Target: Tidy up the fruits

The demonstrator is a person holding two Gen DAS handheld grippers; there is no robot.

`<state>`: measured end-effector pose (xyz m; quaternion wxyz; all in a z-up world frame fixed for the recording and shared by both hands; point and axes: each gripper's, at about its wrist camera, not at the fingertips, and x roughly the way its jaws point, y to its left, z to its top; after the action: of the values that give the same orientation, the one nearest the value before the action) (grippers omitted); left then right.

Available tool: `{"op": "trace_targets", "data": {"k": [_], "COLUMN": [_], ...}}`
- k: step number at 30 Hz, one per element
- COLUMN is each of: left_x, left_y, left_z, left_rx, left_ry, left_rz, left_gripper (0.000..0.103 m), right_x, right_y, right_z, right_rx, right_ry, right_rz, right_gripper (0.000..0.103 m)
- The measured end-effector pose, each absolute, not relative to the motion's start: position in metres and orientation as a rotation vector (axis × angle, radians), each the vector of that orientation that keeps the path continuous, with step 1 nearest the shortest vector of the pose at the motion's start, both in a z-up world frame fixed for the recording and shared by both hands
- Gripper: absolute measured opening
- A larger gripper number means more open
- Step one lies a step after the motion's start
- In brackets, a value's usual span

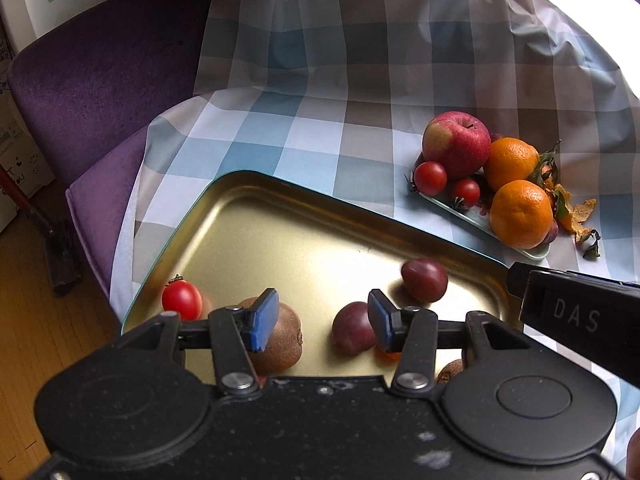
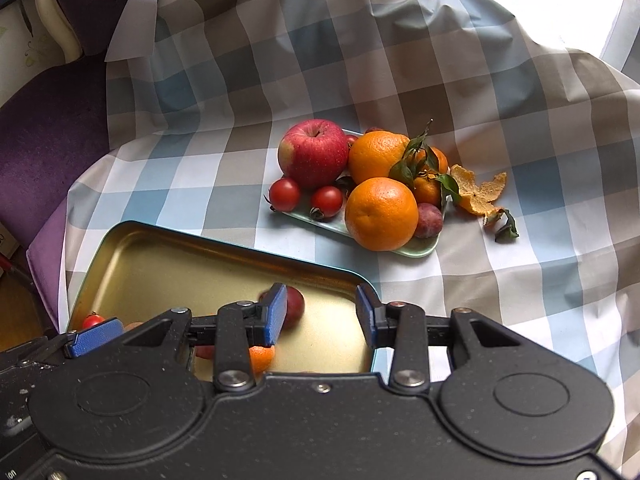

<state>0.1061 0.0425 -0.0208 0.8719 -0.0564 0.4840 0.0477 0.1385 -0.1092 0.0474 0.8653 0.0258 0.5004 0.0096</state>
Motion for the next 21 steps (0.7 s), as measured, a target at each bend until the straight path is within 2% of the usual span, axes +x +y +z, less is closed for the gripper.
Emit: {"op": "trace_targets", "data": {"k": [21], "left_x": [0.08], "left_y": [0.038], "left_z": [-0.016], "left_rx": [-0.065], "left_ry": [0.979], "left_rz": [0.081], "left_gripper": [0.05], "right_x": [0.1], "right_y": [-0.123], "right_z": [0.03], "right_rx": [0.095], "right_ry": [1.117], "right_rz": [0.015], "right_gripper": [0.047]}}
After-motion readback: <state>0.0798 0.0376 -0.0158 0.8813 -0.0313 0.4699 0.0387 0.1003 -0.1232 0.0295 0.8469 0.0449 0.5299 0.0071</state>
